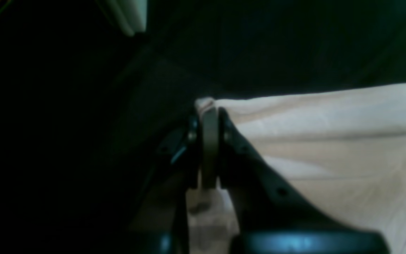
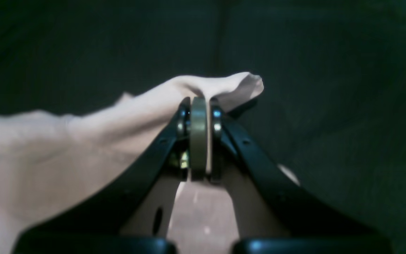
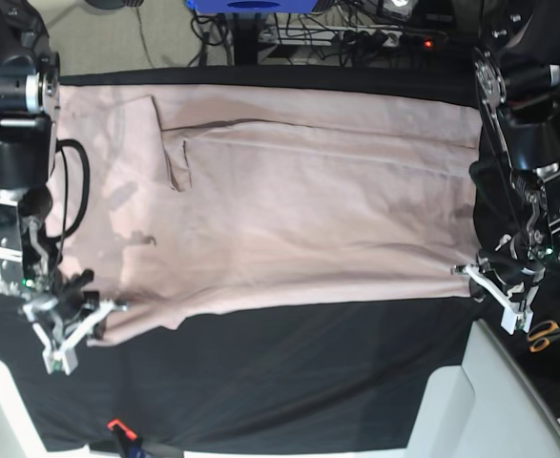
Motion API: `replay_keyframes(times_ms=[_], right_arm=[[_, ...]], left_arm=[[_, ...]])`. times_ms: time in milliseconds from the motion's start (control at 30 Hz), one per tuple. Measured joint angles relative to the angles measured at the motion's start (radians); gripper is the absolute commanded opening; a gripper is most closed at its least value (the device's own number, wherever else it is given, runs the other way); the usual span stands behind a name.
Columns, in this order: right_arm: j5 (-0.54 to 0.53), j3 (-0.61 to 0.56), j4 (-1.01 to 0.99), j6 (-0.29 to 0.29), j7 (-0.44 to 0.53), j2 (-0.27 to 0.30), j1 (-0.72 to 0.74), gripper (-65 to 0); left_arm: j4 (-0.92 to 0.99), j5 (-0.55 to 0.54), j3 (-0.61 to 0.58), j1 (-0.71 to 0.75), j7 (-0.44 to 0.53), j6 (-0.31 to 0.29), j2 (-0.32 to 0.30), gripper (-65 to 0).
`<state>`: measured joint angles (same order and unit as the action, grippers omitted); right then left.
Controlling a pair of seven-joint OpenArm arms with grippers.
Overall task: Fold the T-shirt properly
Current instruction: 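Lift the hem with both grippers and fold it over toward the collar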
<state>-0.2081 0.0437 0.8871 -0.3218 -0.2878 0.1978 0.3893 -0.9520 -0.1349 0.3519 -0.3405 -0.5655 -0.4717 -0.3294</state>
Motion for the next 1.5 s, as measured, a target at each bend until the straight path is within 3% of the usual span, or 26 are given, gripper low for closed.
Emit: replay_keyframes(times_ms=[167, 333, 433, 667, 767, 967, 1133, 1500], right_arm=[[0.003, 0.000, 0.001, 0.005, -0.072, 0.000, -0.024, -64.2], [0.002, 0.000, 0.076, 0.007, -0.085, -0.002, -0.066, -64.2], [0.003, 0.007, 0.140, 0.008, -0.187, -0.002, -0.097, -64.2], [-0.001, 0.011, 0.246, 0.008, -0.272, -0.003, -0.162, -64.2], [-0.001, 0.073, 0.301, 0.006, -0.310, -0.014, -0.214, -64.2], [-0.004, 0.103, 0.429, 0.008, -0.378, -0.006, -0.283, -64.2], [-0.004, 0.187, 0.501, 0.007, -0.441, -0.050, -0.359, -64.2], [-0.005, 0.199, 0.534, 0.008, -0.438, -0.052, -0.474, -64.2]], left_arm=[[-0.078, -0.007, -0.006, 0.040, 0.005, 0.000, 0.001, -65.0], [-0.129, 0.006, -0.011, 0.111, 0.000, -0.002, 0.037, -65.0], [-0.154, 0.007, -0.011, 0.137, 0.001, 0.003, 0.053, -65.0], [-0.243, 0.006, -0.011, 0.223, 0.000, 0.002, 0.055, -65.0], [-0.280, 0.005, -0.012, 0.242, -0.057, 0.001, 0.054, -65.0], [-0.368, 0.005, -0.013, 0.325, -0.065, 0.000, 0.040, -65.0], [-0.380, 0.003, -0.013, 0.356, -0.066, 0.000, 0.038, -65.0], [-0.465, 0.003, -0.012, 0.450, -0.059, -0.001, 0.034, -65.0]])
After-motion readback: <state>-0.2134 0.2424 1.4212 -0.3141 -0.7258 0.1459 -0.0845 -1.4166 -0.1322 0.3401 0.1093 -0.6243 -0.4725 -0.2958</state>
